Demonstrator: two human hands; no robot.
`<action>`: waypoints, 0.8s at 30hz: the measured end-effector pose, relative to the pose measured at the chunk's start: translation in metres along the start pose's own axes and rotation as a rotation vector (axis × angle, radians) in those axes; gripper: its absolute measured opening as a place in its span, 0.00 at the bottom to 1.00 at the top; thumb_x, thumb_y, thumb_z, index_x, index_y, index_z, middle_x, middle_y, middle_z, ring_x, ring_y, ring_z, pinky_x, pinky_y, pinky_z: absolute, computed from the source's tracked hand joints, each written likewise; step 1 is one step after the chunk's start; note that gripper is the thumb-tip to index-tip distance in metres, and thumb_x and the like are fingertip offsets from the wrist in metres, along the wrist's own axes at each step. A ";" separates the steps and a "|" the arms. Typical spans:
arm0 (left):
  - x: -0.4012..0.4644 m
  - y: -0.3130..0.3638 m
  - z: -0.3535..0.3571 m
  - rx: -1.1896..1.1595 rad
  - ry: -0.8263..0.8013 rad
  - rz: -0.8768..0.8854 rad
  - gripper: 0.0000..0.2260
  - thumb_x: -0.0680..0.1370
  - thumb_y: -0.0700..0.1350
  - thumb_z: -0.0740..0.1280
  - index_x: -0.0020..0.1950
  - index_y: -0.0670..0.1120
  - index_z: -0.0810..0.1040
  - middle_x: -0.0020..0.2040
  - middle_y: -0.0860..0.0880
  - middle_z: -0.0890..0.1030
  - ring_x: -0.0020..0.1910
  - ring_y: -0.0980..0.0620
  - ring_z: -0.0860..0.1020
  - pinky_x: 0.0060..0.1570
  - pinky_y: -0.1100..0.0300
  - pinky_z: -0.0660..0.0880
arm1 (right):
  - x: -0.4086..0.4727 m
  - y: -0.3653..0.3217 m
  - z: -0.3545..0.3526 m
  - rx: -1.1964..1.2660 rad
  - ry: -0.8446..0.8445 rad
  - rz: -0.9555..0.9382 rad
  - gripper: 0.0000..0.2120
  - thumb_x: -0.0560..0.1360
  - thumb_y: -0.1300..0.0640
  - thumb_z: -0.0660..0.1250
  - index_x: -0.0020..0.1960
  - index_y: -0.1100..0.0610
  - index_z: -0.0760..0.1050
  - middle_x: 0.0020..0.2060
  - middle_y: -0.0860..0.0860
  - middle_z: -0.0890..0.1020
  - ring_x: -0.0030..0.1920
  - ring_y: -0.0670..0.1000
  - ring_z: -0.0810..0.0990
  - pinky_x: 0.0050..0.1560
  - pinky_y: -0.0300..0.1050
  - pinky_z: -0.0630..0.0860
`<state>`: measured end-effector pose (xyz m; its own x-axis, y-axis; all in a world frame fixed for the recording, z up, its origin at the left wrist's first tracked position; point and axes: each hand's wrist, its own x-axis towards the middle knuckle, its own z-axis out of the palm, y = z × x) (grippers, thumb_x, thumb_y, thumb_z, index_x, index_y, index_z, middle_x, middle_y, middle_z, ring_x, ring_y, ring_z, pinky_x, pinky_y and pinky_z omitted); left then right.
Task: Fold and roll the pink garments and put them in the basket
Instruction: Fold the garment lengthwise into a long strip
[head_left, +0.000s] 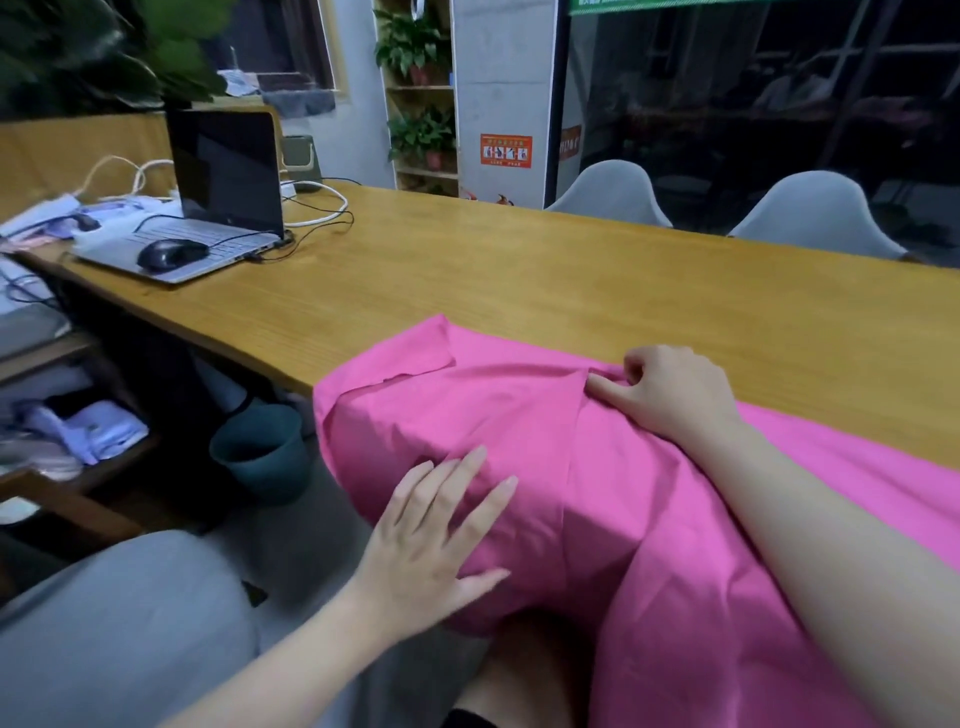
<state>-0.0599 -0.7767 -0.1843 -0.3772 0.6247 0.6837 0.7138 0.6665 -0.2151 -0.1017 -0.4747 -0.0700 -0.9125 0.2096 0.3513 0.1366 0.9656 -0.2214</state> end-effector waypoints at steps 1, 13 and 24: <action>-0.001 -0.001 0.004 0.028 0.038 0.008 0.40 0.71 0.63 0.75 0.78 0.50 0.66 0.75 0.41 0.67 0.70 0.43 0.70 0.70 0.44 0.69 | 0.000 0.000 0.000 -0.001 -0.007 0.002 0.29 0.70 0.28 0.65 0.32 0.55 0.69 0.31 0.50 0.76 0.36 0.58 0.74 0.33 0.47 0.63; 0.047 -0.053 -0.029 -0.409 0.268 -0.387 0.10 0.84 0.43 0.60 0.48 0.40 0.78 0.46 0.46 0.80 0.46 0.46 0.77 0.50 0.47 0.75 | 0.004 -0.004 0.001 -0.011 -0.026 -0.023 0.26 0.72 0.29 0.65 0.35 0.53 0.71 0.33 0.49 0.77 0.37 0.57 0.75 0.35 0.48 0.67; 0.071 -0.181 -0.011 -0.399 -0.407 -0.353 0.18 0.85 0.52 0.61 0.74 0.52 0.74 0.71 0.55 0.76 0.70 0.55 0.70 0.71 0.54 0.67 | 0.011 0.000 0.007 0.214 -0.055 -0.349 0.04 0.76 0.54 0.72 0.45 0.50 0.76 0.37 0.45 0.75 0.41 0.51 0.73 0.43 0.53 0.73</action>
<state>-0.2099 -0.8573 -0.0893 -0.7645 0.5527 0.3317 0.6410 0.7061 0.3010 -0.1140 -0.4734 -0.0727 -0.9099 -0.1389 0.3910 -0.2626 0.9223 -0.2836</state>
